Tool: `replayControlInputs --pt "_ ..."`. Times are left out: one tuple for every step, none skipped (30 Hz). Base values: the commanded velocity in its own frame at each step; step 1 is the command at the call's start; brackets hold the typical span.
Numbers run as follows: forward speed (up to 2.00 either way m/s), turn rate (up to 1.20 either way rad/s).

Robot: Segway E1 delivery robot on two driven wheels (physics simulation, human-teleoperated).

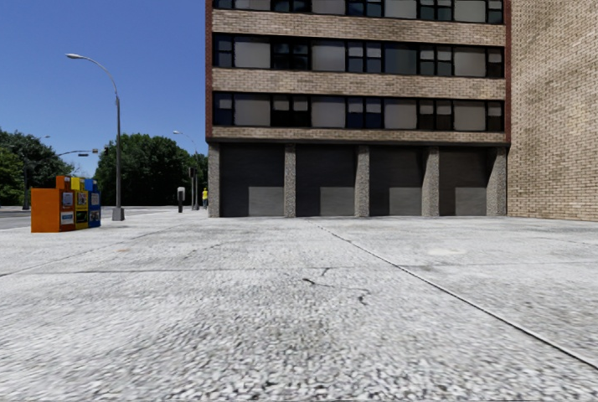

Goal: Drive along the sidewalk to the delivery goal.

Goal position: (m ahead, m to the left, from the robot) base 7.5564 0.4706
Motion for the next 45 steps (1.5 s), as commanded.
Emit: replayControlInputs --pt "1.95 0.00" --pt "1.91 0.00" --pt "1.73 0.00" --pt "1.67 0.00" --pt "1.67 0.00" --pt "1.66 0.00" --pt "1.66 0.00" --pt "1.66 0.00" --pt "1.66 0.00" --pt "1.66 0.00" --pt "1.67 0.00" --pt "1.67 0.00" --pt "1.67 0.00" --pt "1.67 0.00" --pt "1.67 0.00" --pt "1.67 0.00" --pt "1.67 0.08" --pt "1.68 0.11" --pt "1.68 0.09" --pt "1.68 0.09" --pt "1.81 0.08" --pt "1.92 0.10" --pt "1.92 0.10" --pt "1.94 0.15" --pt "1.95 0.16" --pt "1.95 0.17" --pt "1.95 0.17" --pt "1.95 0.17" --pt "1.95 0.17" --pt "1.95 0.17" --pt "1.95 0.17" --pt "1.95 0.17" --pt "1.95 0.17" --pt "1.95 0.17" --pt "1.95 0.17" --pt "1.95 0.17" --pt "1.95 0.17" --pt "1.96 0.17" --pt "1.96 0.17" --pt "1.96 0.17" --pt "1.96 0.17" --pt "1.96 0.17" --pt "1.96 0.17" --pt "1.96 0.10" --pt "1.96 0.10"
